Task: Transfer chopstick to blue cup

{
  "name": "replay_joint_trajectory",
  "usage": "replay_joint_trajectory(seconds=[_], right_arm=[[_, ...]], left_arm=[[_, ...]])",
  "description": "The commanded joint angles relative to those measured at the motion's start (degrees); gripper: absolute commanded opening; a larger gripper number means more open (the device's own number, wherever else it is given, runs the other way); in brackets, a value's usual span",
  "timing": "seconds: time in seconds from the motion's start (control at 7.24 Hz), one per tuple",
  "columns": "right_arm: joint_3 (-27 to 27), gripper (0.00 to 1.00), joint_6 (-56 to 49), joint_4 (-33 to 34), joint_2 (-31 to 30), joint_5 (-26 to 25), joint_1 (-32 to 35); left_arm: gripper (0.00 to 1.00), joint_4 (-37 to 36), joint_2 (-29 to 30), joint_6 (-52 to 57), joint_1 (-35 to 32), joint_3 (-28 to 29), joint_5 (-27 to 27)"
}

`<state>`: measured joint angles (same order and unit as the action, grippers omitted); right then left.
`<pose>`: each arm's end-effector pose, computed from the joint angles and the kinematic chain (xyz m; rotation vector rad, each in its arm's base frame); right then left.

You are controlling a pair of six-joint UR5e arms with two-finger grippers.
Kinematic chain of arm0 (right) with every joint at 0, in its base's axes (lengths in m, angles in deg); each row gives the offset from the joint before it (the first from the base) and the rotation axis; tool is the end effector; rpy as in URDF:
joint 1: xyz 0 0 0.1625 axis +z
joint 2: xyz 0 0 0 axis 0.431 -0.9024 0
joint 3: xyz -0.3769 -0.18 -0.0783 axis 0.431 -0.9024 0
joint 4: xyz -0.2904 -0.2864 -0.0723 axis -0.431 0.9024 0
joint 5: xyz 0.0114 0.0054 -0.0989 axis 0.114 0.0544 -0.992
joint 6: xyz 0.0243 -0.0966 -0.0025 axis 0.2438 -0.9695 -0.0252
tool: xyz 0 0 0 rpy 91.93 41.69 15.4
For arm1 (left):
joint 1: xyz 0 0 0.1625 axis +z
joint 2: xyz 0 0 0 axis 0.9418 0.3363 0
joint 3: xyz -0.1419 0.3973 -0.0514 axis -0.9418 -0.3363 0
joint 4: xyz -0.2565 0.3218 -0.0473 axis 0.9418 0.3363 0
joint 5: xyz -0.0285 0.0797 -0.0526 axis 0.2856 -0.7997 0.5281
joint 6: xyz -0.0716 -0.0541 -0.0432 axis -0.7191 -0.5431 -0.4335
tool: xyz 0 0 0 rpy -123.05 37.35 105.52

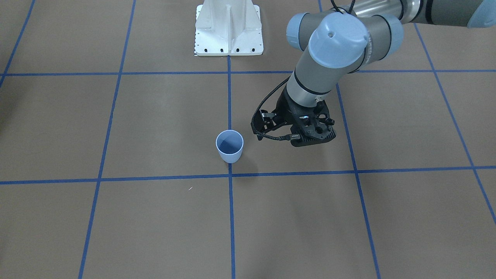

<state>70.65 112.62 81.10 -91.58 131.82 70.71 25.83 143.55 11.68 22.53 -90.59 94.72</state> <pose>0.1125 -0.5380 0.7199 -0.5491 -0.8289 1.1663 0.4154 -0.5711 0.1467 -0.0456 0.9964 -0.2155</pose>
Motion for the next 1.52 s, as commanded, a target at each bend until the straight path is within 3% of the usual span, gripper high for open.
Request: replay_joint_trajectory(seconds=[0.0,0.14,1.38], right_arm=[[0.01,0.10,0.00,0.00,-0.07,-0.06,0.00],[0.01,0.05,0.00,0.00,-0.07,-0.23,0.00],[0.09,0.00,0.18,0.35,-2.01,-1.29,2.10]], left_arm=[[0.98,0.00,0.15,0.07,0.00,0.09,0.00],[0.98,0.00,0.24,-0.02,0.00,0.09,0.00],[0.98,0.00,0.94,0.07,0.09,0.17,0.00]])
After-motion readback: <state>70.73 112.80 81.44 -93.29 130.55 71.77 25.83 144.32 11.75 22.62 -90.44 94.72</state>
